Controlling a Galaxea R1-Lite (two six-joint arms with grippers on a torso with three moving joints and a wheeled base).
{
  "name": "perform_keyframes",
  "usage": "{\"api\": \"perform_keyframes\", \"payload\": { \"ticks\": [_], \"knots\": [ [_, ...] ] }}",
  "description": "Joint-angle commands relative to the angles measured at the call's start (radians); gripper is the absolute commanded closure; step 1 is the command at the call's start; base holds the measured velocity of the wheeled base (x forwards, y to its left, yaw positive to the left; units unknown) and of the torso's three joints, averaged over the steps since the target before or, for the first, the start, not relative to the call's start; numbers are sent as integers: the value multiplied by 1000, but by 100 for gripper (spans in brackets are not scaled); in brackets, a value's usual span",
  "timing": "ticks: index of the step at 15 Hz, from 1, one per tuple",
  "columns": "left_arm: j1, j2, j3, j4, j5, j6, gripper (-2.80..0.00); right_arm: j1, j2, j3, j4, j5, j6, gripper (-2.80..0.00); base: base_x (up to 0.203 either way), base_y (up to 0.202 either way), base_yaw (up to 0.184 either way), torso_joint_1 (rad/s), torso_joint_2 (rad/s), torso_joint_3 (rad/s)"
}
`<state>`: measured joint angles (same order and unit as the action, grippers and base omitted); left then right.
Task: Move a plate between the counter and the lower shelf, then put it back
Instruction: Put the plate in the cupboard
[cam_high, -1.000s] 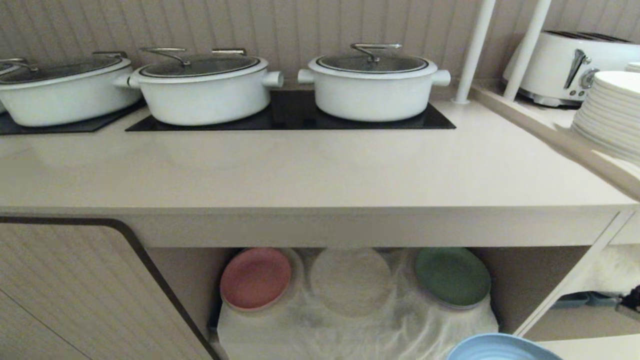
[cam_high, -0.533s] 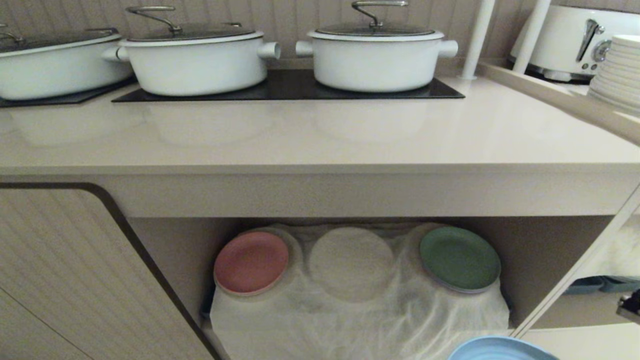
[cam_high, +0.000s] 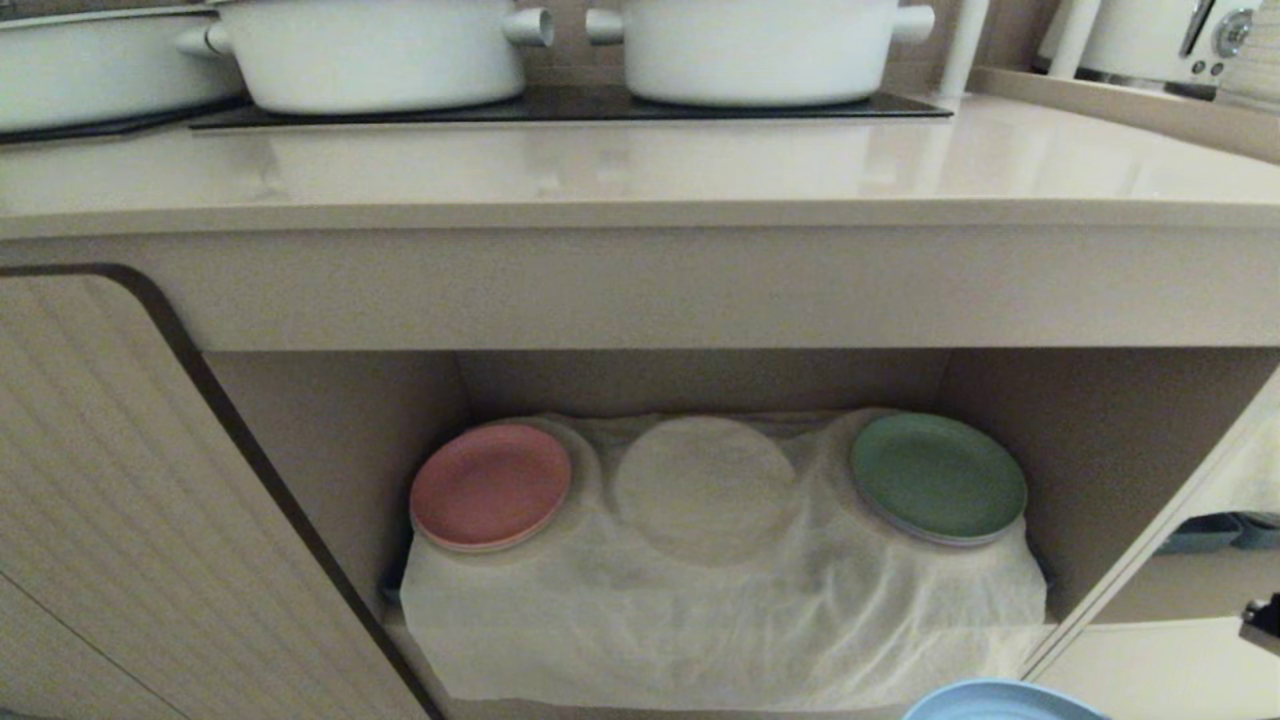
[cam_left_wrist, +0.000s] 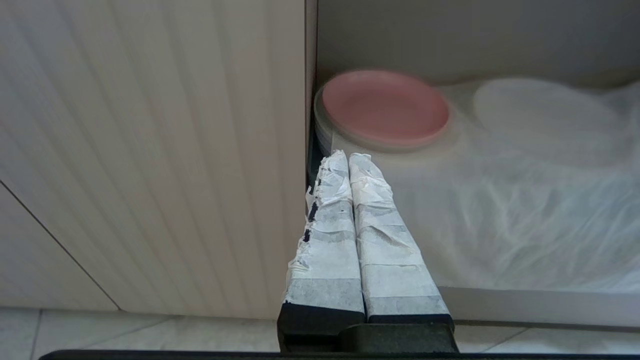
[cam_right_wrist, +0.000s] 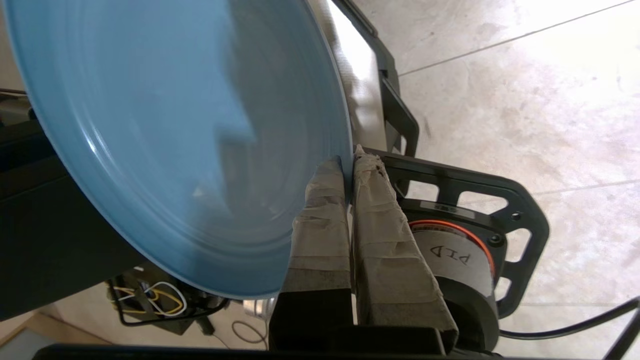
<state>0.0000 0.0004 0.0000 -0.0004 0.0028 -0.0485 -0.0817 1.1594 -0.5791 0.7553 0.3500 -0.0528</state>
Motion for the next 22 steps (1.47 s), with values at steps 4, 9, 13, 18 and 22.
{"api": "perform_keyframes", "payload": {
  "ticks": [4, 9, 13, 18, 22],
  "knots": [
    [0, 0, 0, -1, 0, -1, 0, 0, -8, 9, 4, 1, -1, 0, 0, 0, 0, -87, 321, 226],
    [0, 0, 0, -1, 0, -1, 0, 0, -14, 5, 0, 1, -1, 0, 0, 0, 0, -6, 36, 33],
    [0, 0, 0, -1, 0, -1, 0, 0, -10, 9, -4, 1, 1, 0, 0, 0, 0, 0, 0, 0],
    [0, 0, 0, -1, 0, -1, 0, -1, 3, 10, -9, 26, 56, 0, 0, 0, 0, 0, 0, 0],
    [0, 0, 0, -1, 0, -1, 0, -1, 5, 26, -33, 26, 99, 0, 0, 0, 0, 0, 0, 0]
  ]
}}
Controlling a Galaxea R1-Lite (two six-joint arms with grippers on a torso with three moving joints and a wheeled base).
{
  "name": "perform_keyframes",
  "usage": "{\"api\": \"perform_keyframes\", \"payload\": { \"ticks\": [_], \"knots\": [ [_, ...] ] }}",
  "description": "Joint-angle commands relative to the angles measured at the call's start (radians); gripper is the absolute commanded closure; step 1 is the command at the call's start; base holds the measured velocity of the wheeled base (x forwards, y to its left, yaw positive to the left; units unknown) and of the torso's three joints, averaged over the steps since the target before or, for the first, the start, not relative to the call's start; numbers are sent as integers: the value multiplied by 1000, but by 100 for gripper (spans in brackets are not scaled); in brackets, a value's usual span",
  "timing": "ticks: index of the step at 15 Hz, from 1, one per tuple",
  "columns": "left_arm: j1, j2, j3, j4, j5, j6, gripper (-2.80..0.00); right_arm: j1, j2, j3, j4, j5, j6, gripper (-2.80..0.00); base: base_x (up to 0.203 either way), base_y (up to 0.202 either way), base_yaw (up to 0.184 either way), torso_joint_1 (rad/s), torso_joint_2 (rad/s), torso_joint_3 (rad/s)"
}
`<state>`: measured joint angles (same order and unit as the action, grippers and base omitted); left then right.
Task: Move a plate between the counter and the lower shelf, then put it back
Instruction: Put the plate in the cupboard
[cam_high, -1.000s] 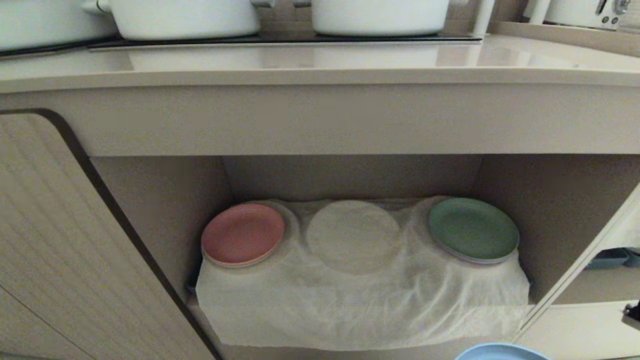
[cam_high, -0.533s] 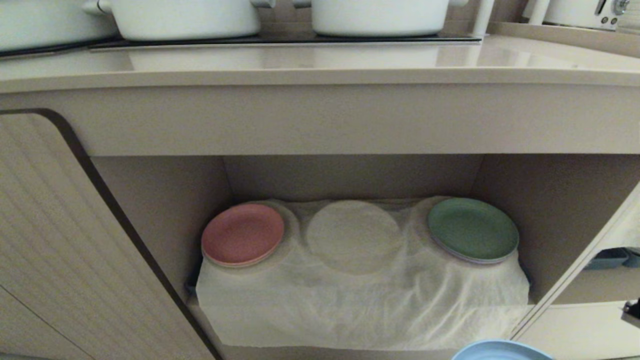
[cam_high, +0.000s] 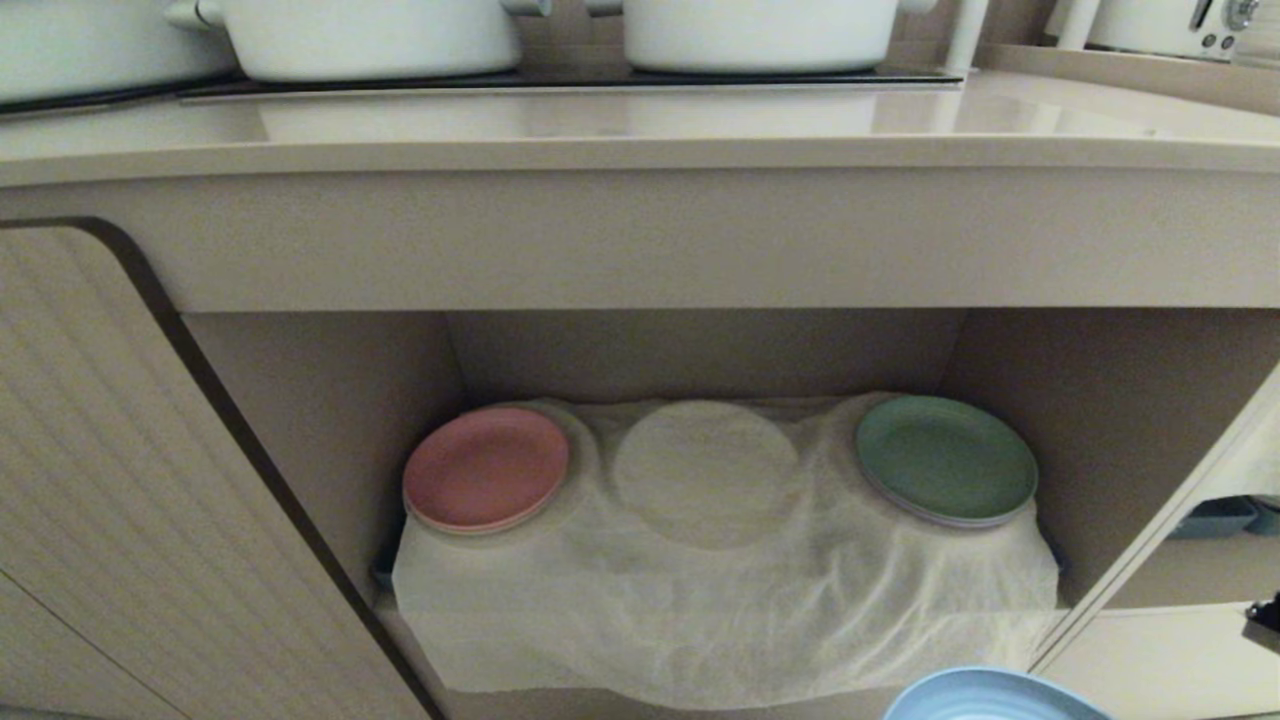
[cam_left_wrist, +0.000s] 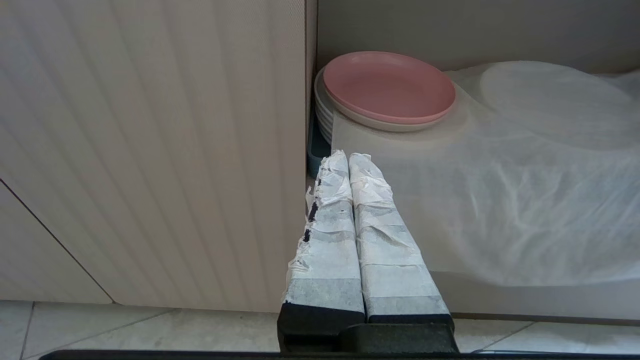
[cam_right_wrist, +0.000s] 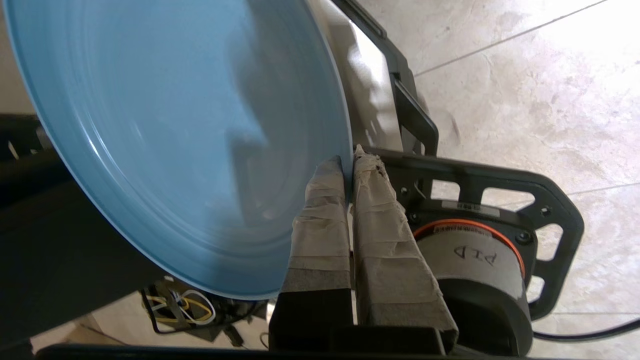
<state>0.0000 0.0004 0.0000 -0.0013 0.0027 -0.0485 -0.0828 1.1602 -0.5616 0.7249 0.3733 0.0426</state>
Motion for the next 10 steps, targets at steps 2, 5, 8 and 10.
{"api": "perform_keyframes", "payload": {
  "ticks": [2, 5, 8, 10],
  "knots": [
    [0, 0, 0, 0, 0, -1, 0, 0, 4, 36, -55, 3, 10, 0, 0, 0, 0, 0, 0, 0],
    [0, 0, 0, 0, 0, -1, 0, 0, 3, 34, -64, 3, 10, 0, 0, 0, 0, 0, 0, 0],
    [0, 0, 0, 0, 0, -1, 0, 0, -1, 20, -64, 3, 10, 0, 0, 0, 0, 0, 0, 0],
    [0, 0, 0, 0, 0, -1, 0, 0, -8, 20, -58, 3, 11, 0, 0, 0, 0, 0, 0, 0]
  ]
}}
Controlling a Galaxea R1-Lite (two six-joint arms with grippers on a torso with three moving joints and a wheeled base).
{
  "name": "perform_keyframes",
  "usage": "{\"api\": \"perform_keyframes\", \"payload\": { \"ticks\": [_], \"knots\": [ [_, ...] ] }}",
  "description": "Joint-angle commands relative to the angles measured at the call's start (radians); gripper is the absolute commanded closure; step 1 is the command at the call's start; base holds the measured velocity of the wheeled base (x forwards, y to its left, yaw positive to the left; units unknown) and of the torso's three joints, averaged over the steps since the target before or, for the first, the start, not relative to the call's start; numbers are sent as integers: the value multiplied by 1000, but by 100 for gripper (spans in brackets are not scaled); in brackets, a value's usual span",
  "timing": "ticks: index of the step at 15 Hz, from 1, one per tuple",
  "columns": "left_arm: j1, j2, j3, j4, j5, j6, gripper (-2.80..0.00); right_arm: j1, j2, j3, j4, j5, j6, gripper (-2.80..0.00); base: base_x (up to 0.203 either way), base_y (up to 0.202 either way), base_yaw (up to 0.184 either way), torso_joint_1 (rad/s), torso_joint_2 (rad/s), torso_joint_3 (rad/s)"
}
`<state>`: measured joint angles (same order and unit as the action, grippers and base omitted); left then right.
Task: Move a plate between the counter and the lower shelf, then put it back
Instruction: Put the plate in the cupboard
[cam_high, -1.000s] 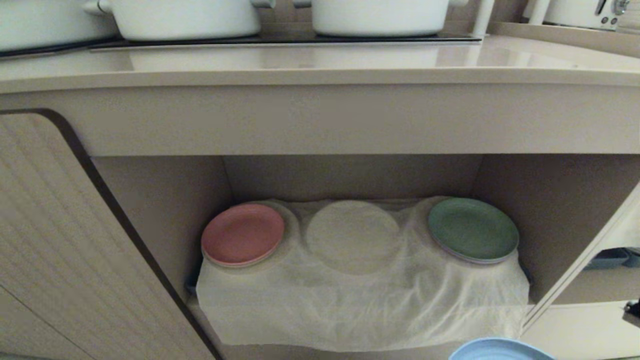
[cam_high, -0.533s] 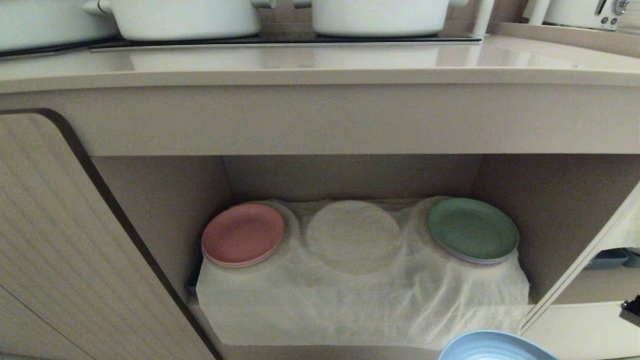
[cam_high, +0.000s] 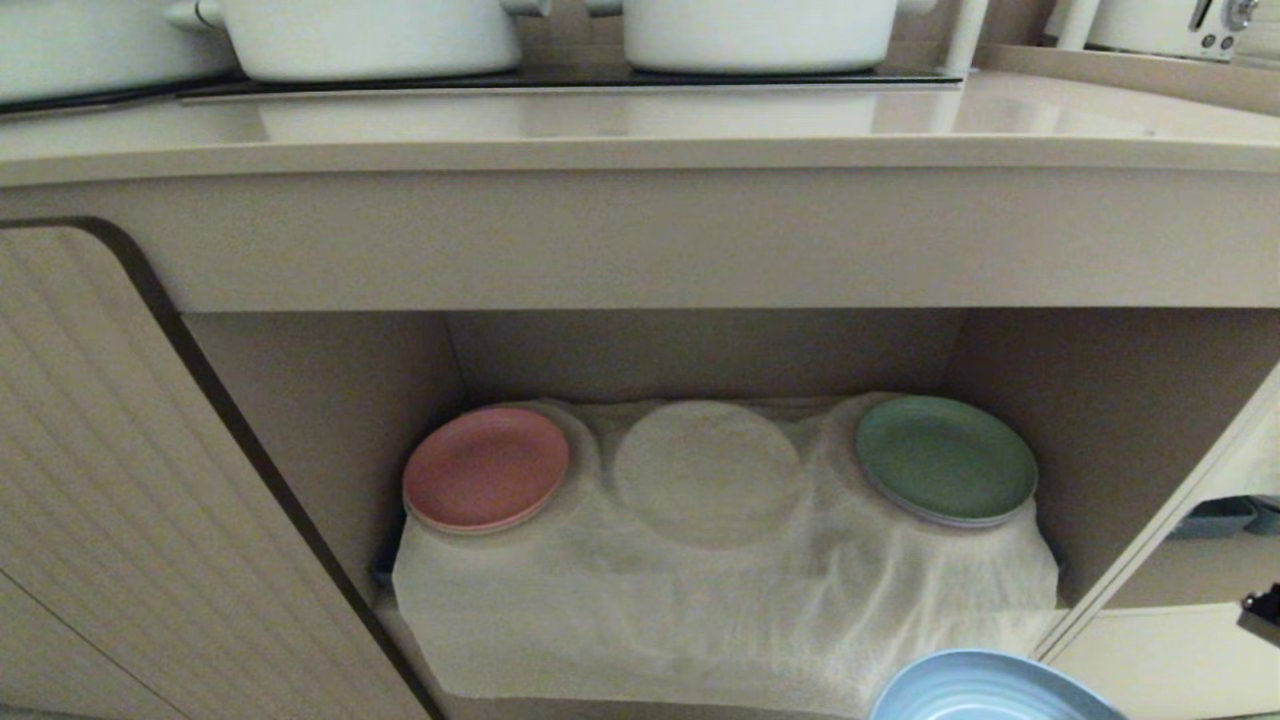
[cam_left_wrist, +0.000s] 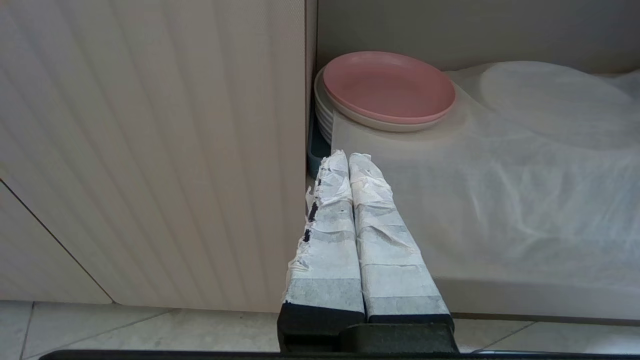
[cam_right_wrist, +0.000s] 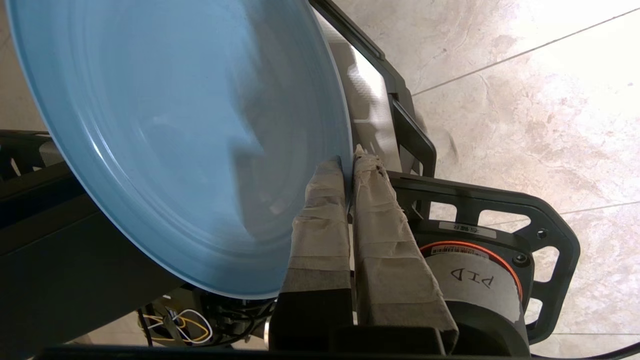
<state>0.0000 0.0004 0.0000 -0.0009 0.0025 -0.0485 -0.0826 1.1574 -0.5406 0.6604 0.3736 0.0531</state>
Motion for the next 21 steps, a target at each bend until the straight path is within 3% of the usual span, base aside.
{"api": "perform_keyframes", "payload": {
  "ticks": [1, 21],
  "knots": [
    [0, 0, 0, -1, 1, -1, 0, 0, -14, -1, 9, 2, 1, 0, 0, 0, 0, 0, 0, 0],
    [0, 0, 0, -1, 1, -1, 0, 1, -28, 10, 11, 4, 2, 0, 0, 0, 0, 0, 0, 0]
  ]
}}
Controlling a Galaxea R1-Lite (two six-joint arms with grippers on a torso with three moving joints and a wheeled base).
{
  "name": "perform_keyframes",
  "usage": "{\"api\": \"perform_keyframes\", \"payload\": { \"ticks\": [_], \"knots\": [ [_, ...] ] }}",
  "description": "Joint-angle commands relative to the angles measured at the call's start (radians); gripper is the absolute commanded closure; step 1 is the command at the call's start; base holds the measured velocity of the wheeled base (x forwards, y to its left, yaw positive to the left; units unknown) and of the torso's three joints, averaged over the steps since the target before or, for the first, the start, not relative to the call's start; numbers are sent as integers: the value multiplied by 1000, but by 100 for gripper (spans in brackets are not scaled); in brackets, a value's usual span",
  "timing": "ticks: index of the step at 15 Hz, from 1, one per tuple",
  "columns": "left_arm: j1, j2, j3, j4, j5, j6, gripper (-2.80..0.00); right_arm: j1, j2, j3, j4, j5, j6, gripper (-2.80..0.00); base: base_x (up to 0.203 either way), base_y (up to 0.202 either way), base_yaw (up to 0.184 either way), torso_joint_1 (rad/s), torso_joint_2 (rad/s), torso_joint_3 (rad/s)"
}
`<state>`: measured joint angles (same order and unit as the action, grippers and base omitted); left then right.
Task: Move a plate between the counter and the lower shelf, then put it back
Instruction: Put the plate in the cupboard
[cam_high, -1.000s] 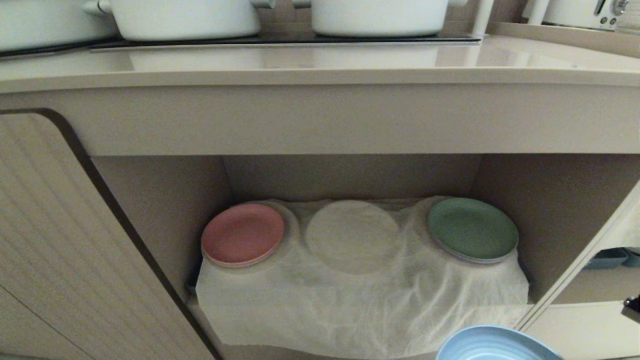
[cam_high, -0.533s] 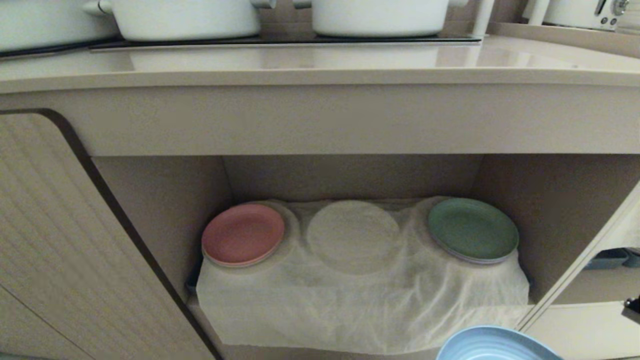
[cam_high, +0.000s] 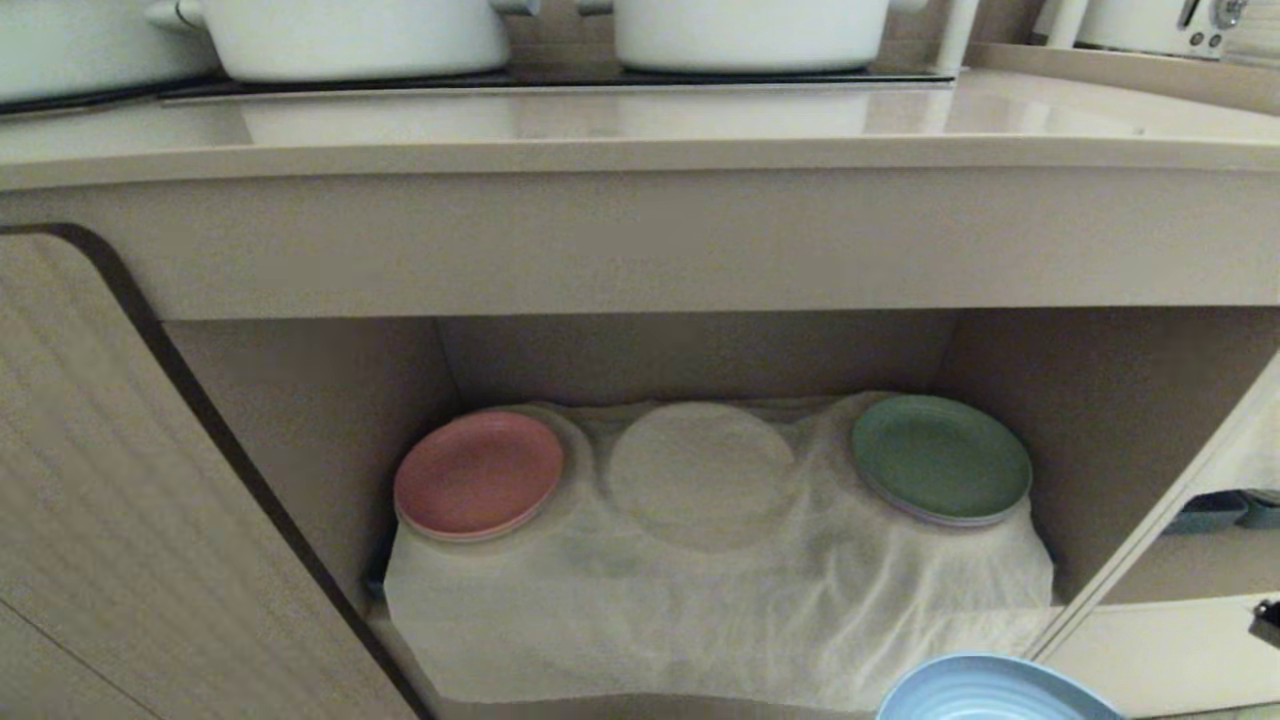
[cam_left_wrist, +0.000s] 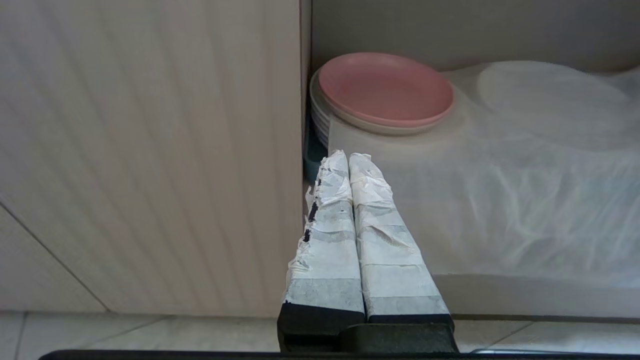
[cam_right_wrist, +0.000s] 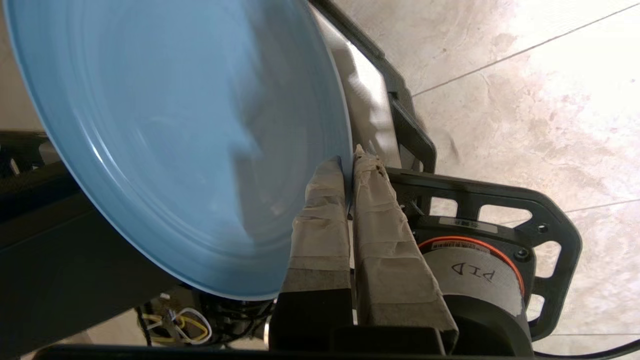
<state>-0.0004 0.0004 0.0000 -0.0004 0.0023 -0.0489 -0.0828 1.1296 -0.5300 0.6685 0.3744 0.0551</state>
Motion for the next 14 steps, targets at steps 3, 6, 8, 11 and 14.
{"api": "perform_keyframes", "payload": {
  "ticks": [3, 6, 8, 11, 14],
  "knots": [
    [0, 0, 0, -1, 1, 0, 0, 1, 1, -1, 2, 3, 0, 0, 3, 126, 5, 2, 3, 1],
    [0, 0, 0, -1, 1, 0, 0, 1, -1, -1, 3, 3, 0, 0, 0, 197, -1, 2, 4, 3],
    [0, 0, 0, -1, 1, 0, 0, 1, -1, -1, 3, 3, 0, 0, 0, 196, 1, 5, 5, 2],
    [0, 0, 0, -1, 1, 1, 0, 1, -1, -1, 3, 3, 0, 0, 0, 184, -1, 0, 5, 3],
    [0, 0, 0, -1, 1, 1, 0, 1, -2, -1, 3, 3, 0, 0, 0, 36, 0, 2, -1, 1]
  ]
}}
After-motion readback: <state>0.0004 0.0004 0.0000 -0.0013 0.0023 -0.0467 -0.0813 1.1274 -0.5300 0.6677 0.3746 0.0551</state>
